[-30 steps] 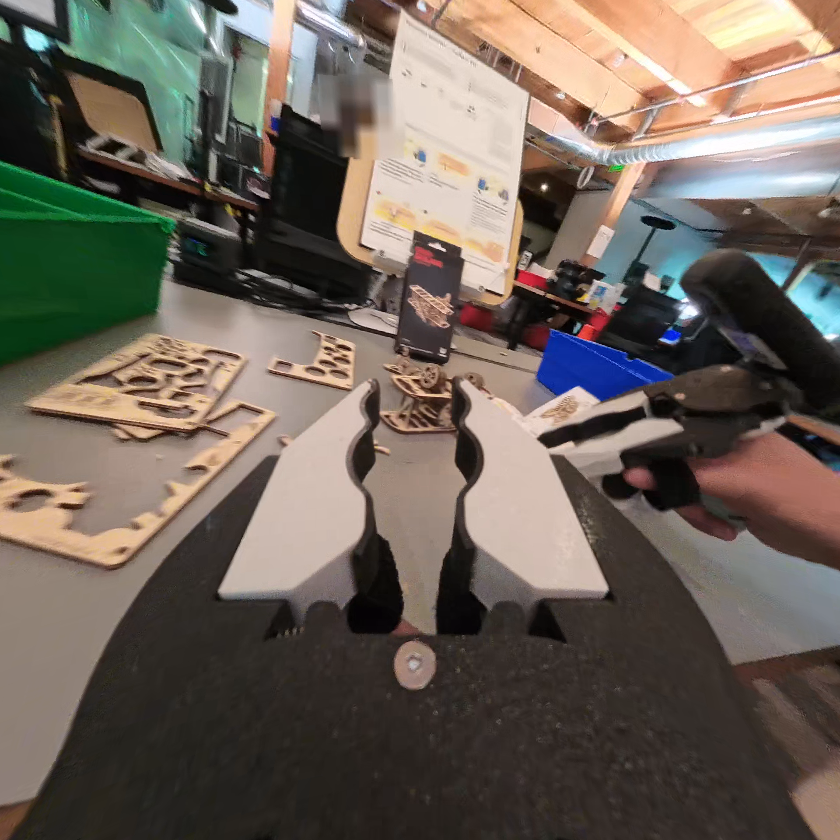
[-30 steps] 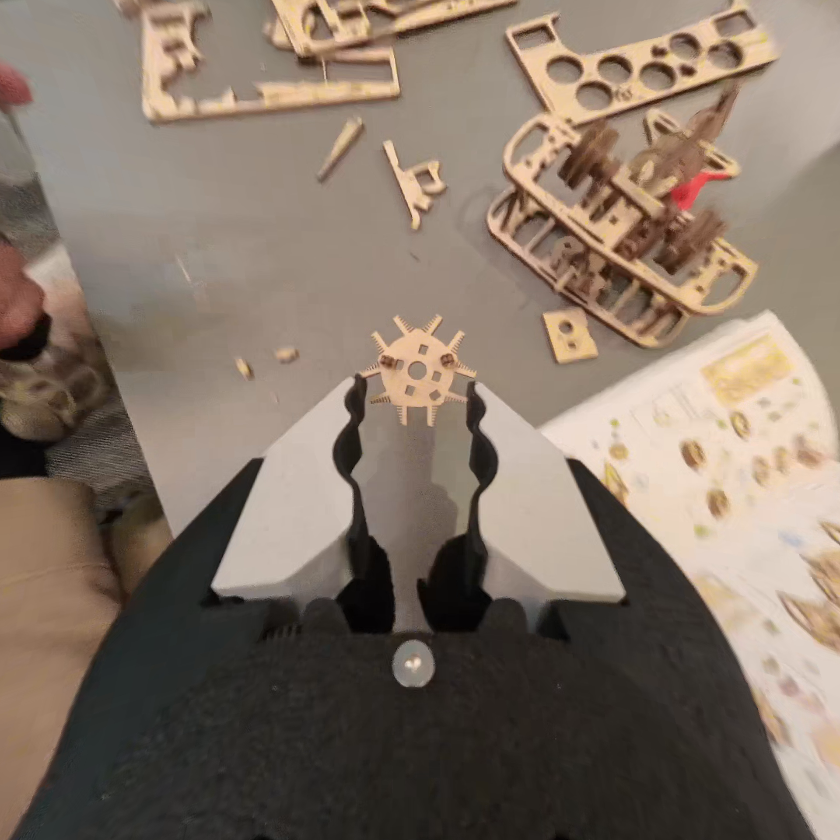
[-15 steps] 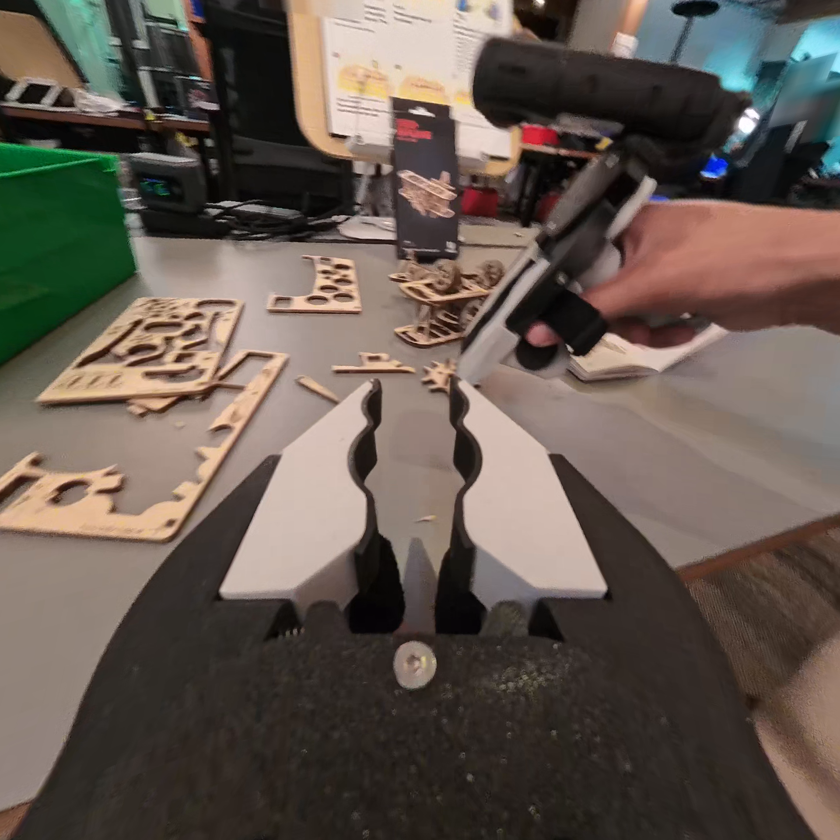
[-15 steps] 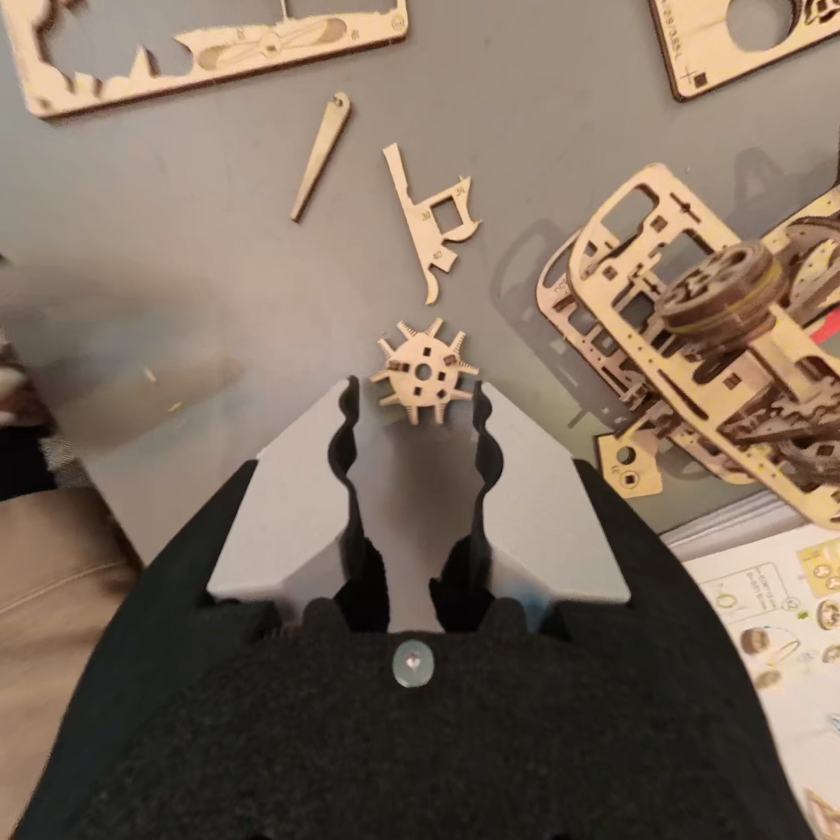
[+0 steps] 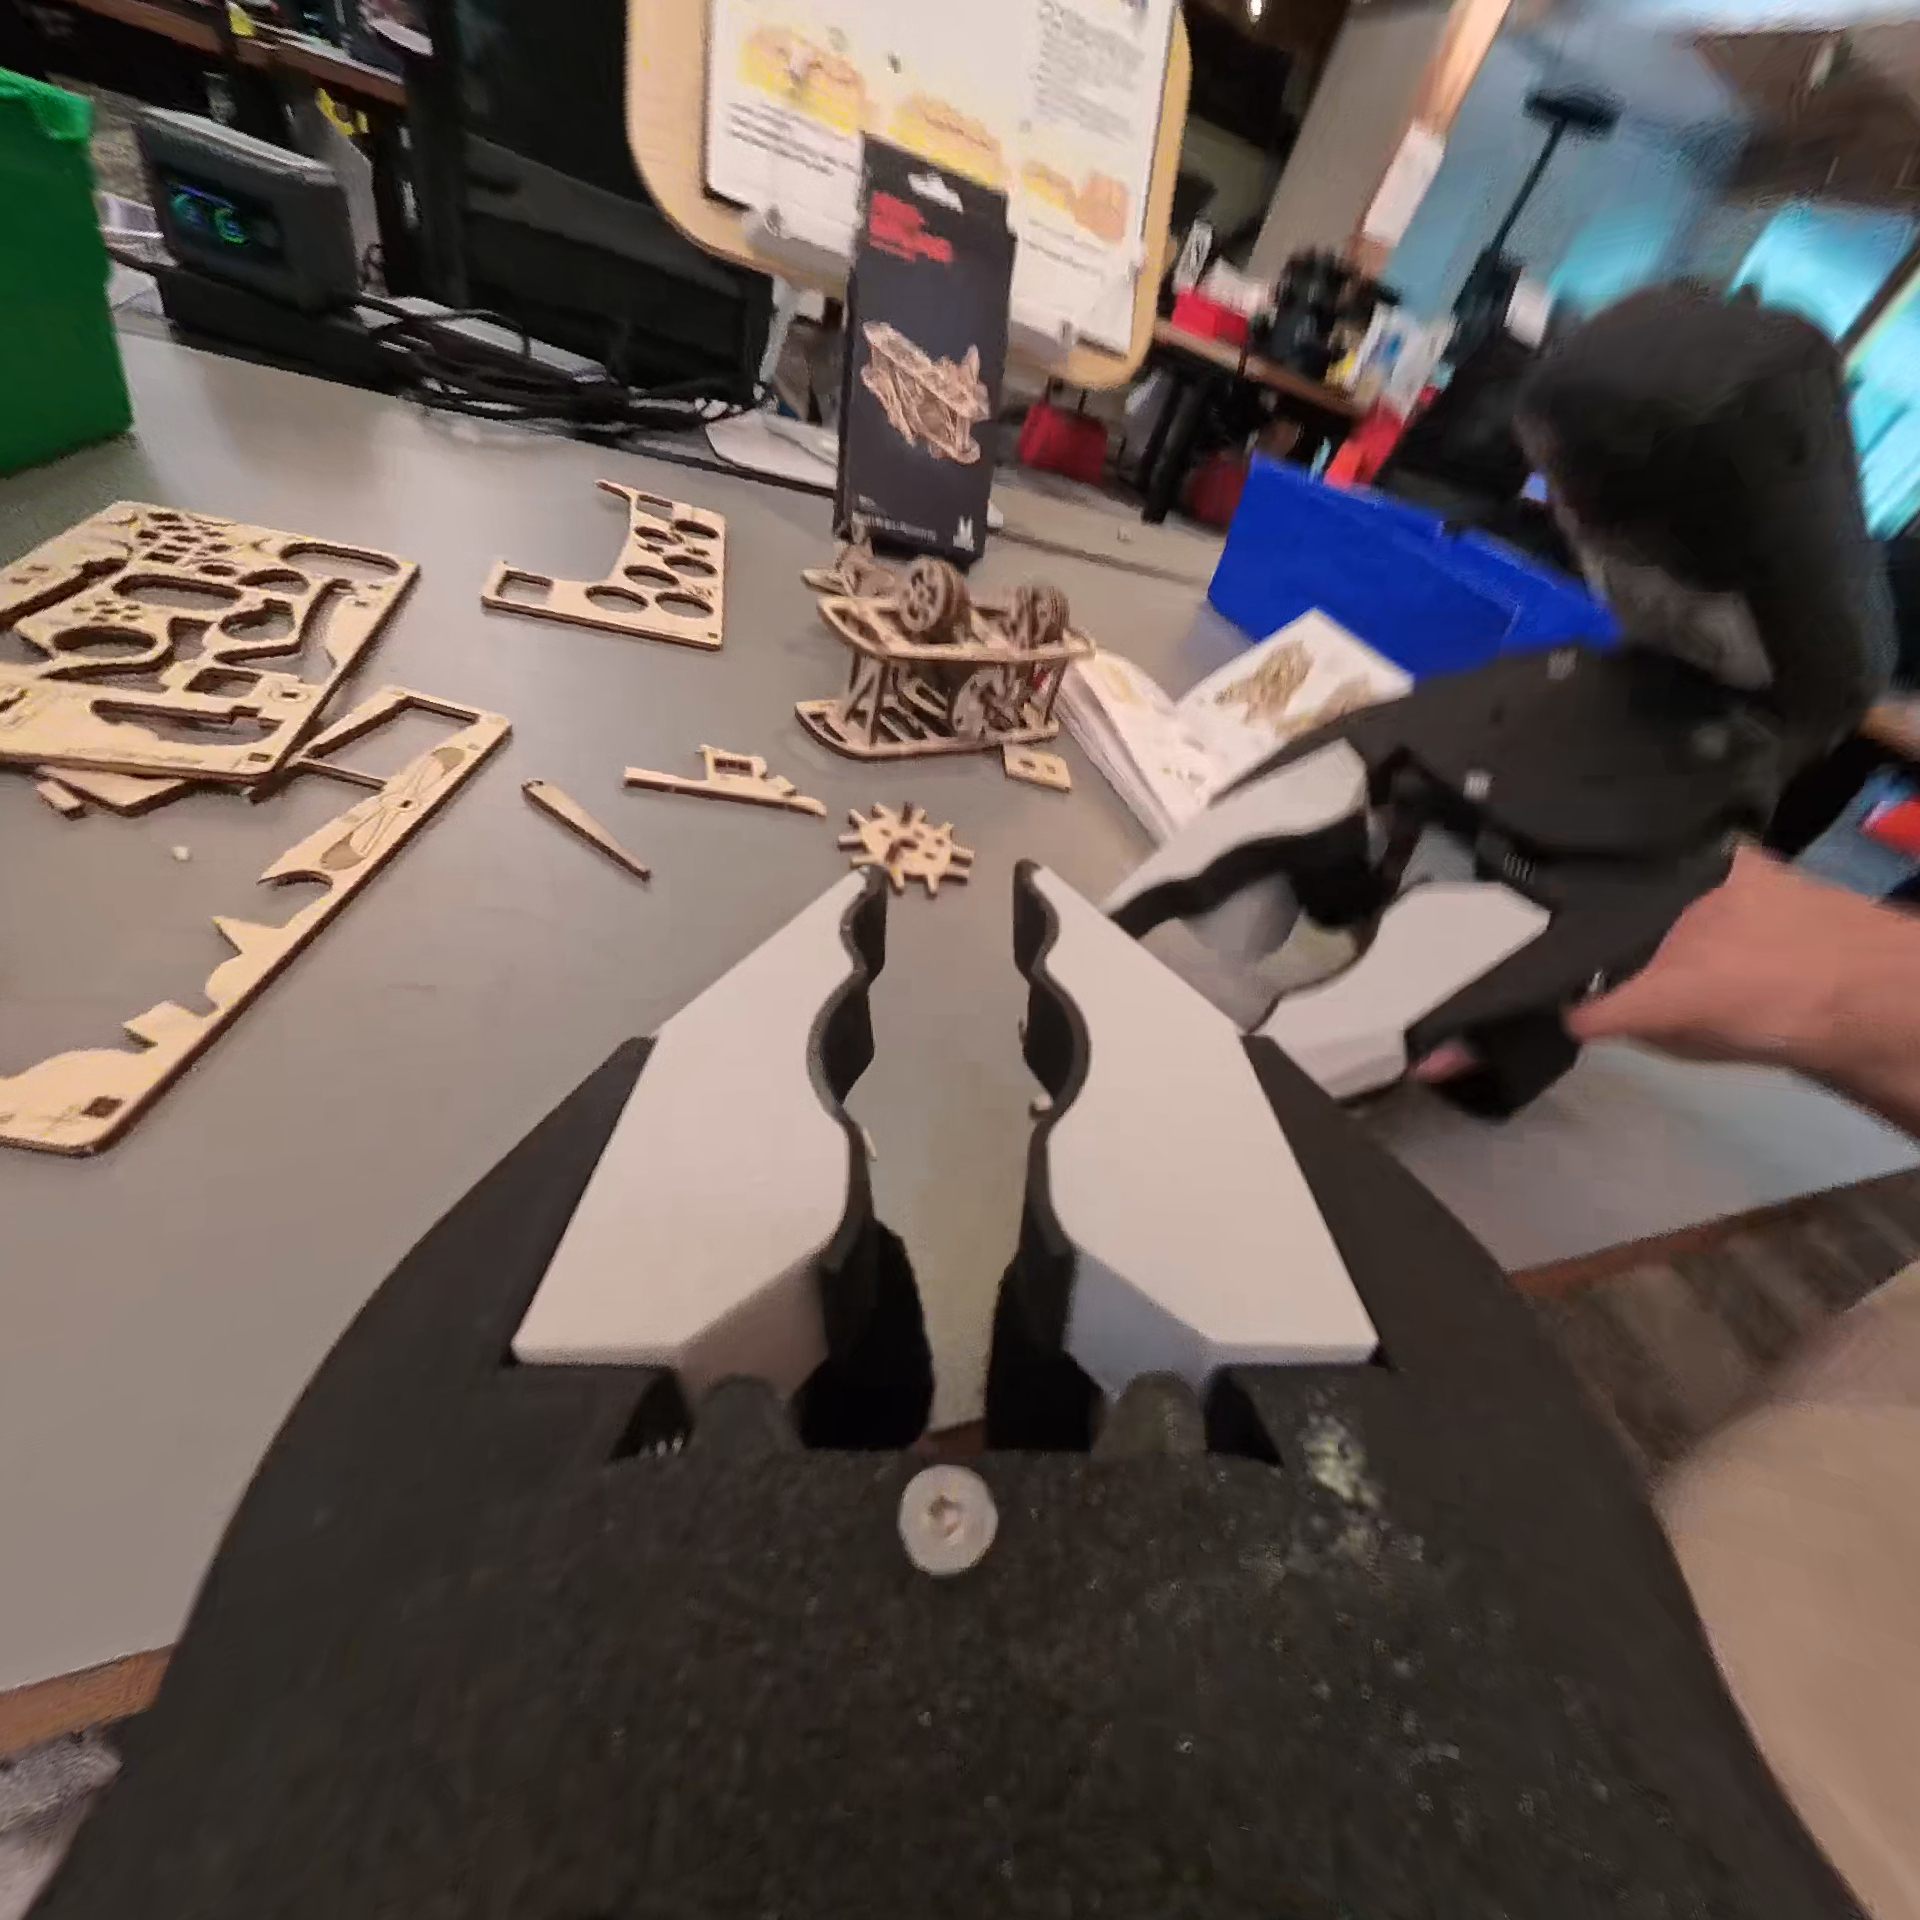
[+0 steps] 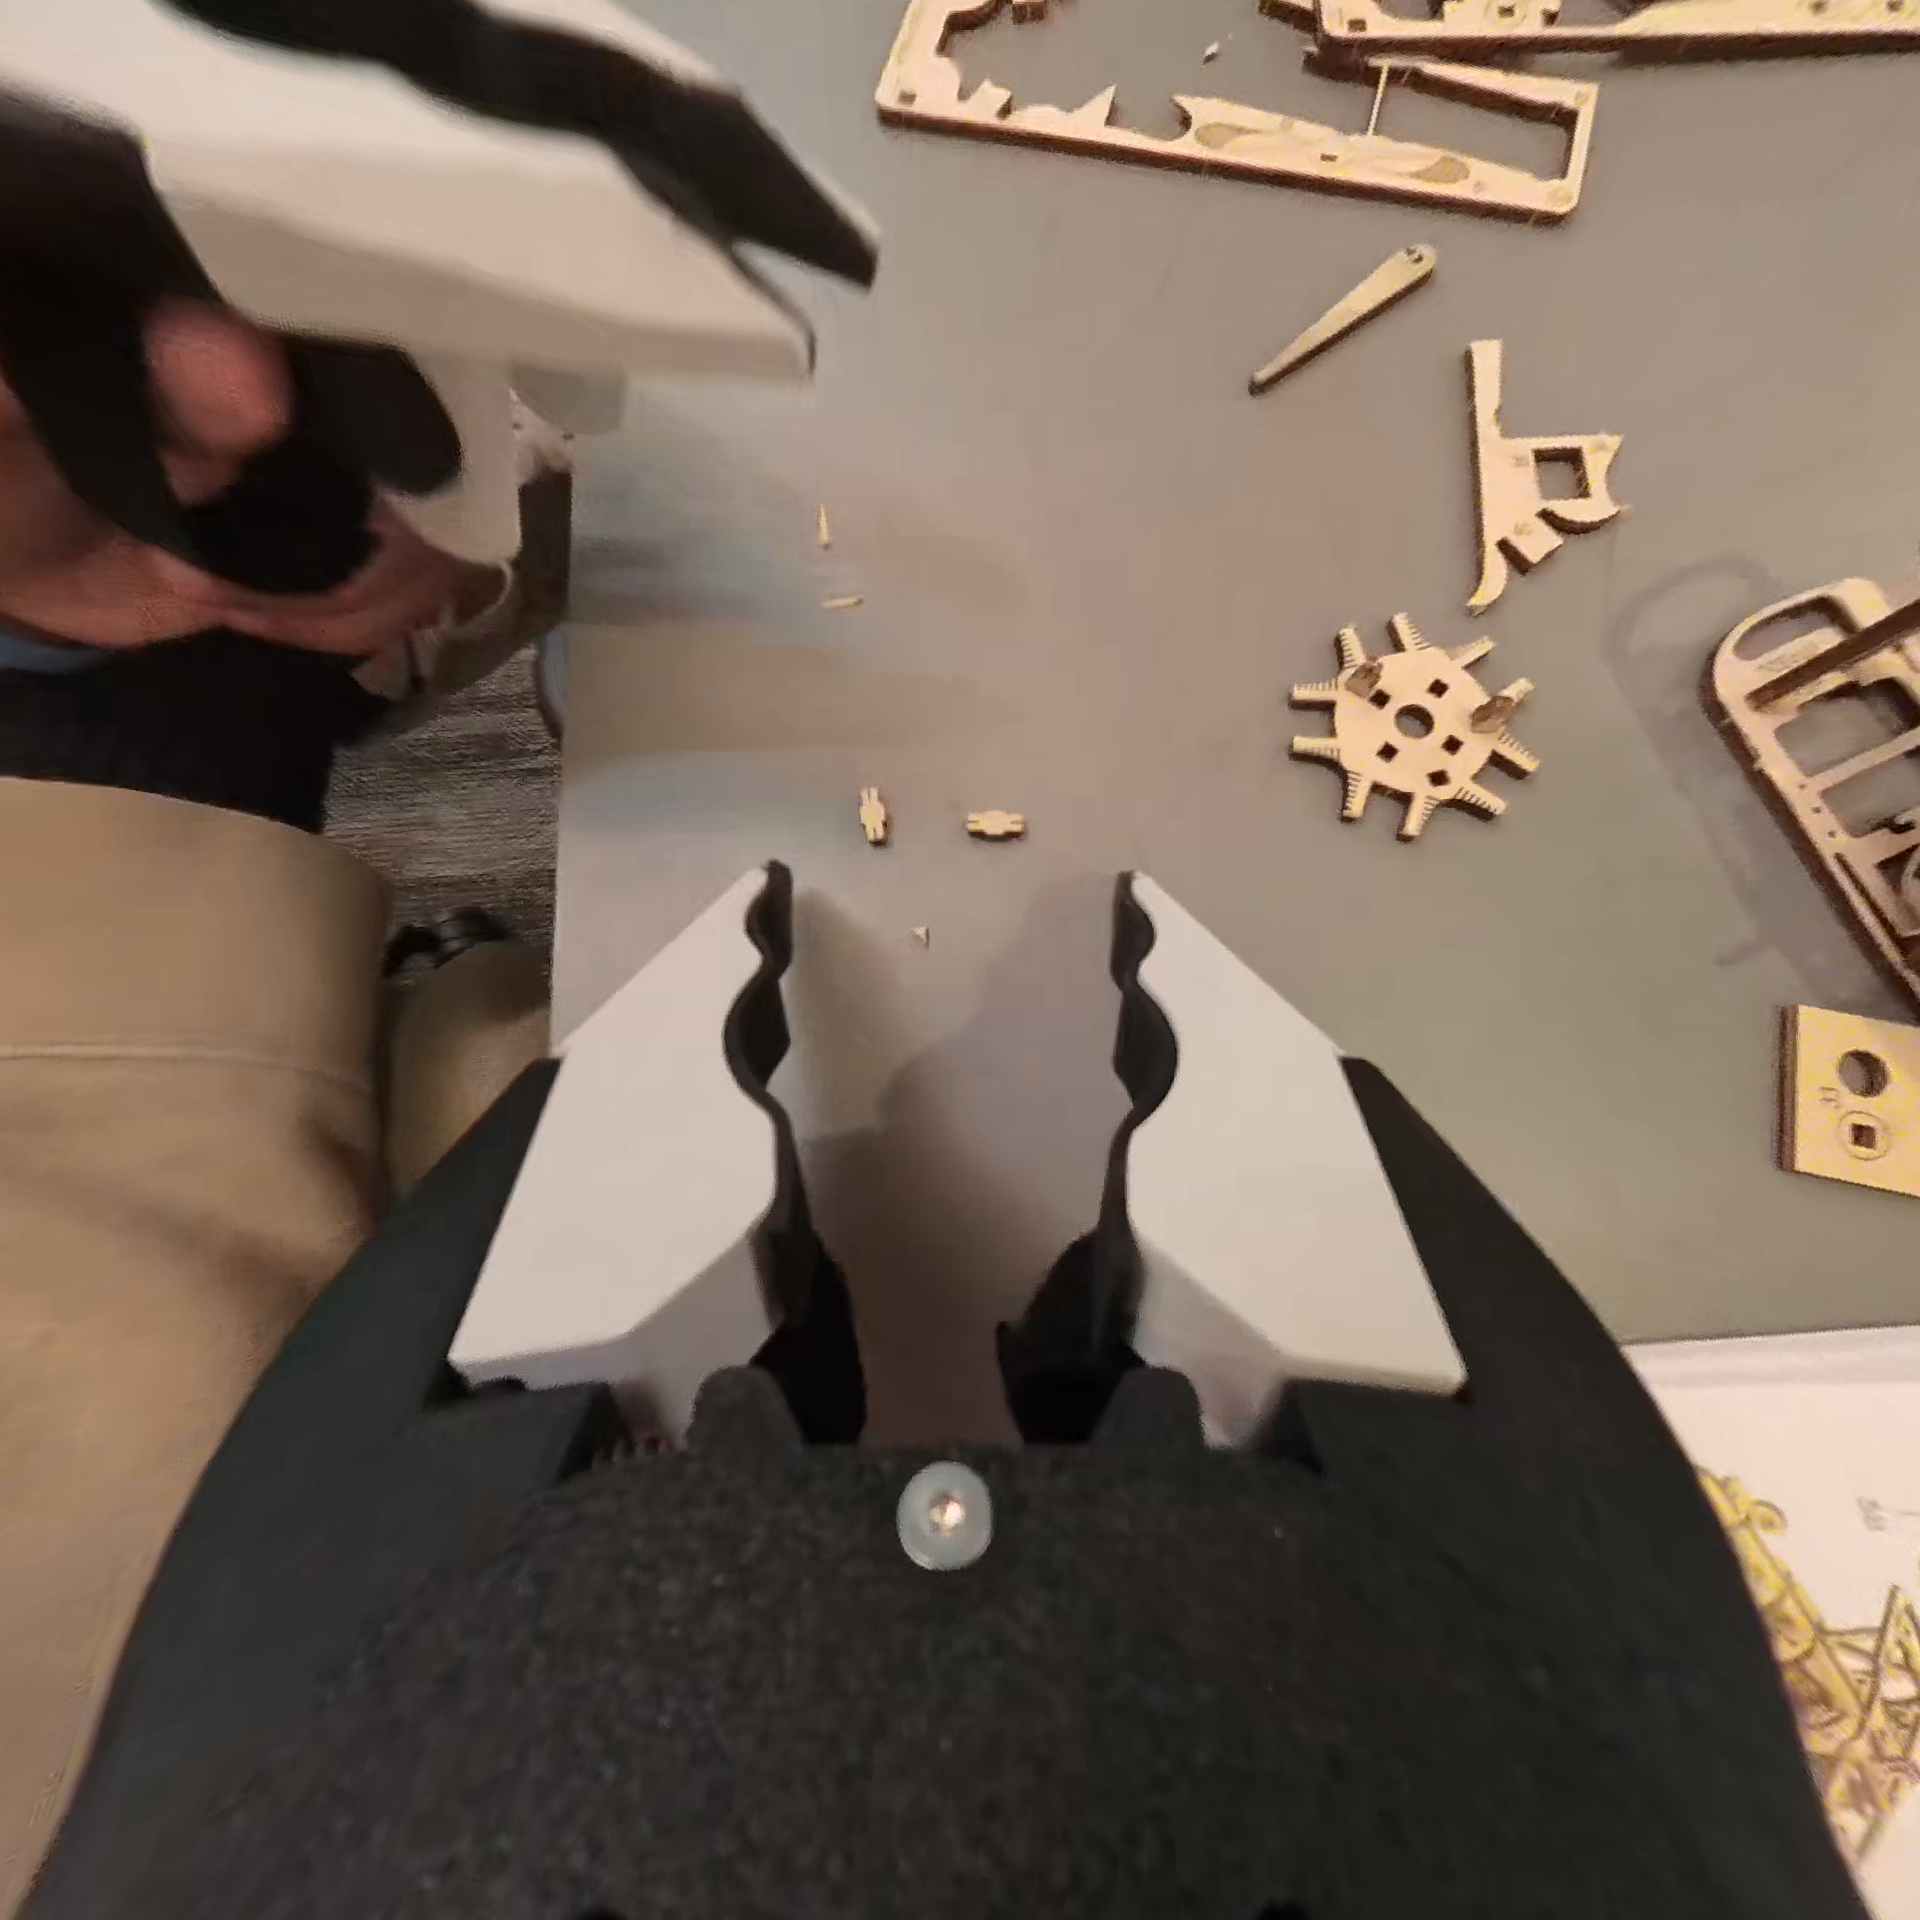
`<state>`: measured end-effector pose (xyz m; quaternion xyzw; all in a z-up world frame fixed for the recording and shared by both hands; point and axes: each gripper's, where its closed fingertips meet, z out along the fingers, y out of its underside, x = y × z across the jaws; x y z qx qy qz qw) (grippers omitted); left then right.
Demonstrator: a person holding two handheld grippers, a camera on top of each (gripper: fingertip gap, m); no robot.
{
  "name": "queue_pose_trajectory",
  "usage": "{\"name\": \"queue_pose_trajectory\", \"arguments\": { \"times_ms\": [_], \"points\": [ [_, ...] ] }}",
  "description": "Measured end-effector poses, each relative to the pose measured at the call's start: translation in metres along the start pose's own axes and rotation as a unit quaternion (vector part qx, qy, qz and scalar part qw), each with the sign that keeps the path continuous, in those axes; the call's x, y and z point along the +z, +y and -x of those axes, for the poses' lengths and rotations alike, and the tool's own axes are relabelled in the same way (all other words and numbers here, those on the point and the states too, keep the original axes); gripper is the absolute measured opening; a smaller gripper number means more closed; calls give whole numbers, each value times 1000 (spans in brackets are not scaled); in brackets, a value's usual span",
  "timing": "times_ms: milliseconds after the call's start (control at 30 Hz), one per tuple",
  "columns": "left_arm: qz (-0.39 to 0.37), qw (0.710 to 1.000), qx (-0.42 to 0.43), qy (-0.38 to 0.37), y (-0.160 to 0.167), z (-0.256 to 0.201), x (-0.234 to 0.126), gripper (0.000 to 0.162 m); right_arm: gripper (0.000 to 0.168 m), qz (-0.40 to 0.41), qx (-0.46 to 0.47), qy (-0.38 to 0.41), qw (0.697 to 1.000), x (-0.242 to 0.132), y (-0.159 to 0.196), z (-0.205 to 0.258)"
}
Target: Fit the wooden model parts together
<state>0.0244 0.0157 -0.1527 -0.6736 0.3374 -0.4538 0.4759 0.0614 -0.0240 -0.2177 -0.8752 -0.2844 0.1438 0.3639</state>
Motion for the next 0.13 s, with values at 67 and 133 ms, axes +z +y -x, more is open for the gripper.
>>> {"name": "queue_pose_trajectory", "arguments": {
  "times_ms": [67,133],
  "points": [
    [-32,998,-57,8,-11,7,-2,21,59,-6,-12,10,1000,4,-1,3],
    [-60,992,-109,8,-20,17,-5,21,58,-14,-24,27,999,8,-4,4]
  ]
}}
